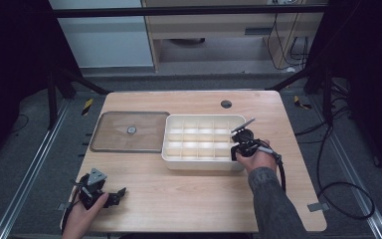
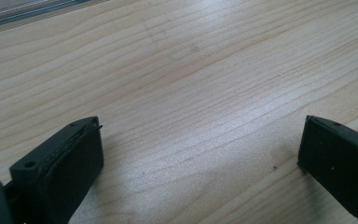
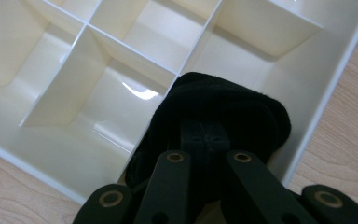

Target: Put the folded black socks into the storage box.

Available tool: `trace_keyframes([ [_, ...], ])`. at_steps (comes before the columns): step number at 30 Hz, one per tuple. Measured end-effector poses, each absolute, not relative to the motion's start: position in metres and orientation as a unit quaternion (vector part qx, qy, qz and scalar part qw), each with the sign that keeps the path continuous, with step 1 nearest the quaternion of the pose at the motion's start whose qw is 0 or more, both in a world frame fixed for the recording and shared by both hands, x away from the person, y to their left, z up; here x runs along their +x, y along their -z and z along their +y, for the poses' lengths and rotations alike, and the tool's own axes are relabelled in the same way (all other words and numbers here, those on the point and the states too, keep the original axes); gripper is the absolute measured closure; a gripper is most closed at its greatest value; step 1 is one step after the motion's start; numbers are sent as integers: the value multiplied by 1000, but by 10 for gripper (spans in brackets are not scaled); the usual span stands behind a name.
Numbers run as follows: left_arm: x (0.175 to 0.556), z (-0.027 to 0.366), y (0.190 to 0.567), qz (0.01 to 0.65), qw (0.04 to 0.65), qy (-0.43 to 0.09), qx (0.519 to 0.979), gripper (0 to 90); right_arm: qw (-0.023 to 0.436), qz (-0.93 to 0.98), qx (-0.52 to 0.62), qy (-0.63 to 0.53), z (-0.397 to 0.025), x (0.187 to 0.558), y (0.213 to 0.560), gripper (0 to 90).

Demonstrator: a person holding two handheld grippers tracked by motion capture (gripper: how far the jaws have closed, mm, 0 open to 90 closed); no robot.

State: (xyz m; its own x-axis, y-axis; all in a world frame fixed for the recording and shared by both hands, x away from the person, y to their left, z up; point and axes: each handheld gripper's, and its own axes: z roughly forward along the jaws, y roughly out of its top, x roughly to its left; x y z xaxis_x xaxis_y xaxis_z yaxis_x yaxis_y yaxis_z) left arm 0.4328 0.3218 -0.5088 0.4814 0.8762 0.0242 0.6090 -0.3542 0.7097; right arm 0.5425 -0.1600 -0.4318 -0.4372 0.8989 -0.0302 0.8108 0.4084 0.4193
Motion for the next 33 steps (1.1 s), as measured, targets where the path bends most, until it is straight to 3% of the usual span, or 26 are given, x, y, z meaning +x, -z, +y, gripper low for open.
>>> trace_keyframes([
  [33,432,319,509,464,326,-203,798,0,119,833,523,-134,-152,551,437,900],
])
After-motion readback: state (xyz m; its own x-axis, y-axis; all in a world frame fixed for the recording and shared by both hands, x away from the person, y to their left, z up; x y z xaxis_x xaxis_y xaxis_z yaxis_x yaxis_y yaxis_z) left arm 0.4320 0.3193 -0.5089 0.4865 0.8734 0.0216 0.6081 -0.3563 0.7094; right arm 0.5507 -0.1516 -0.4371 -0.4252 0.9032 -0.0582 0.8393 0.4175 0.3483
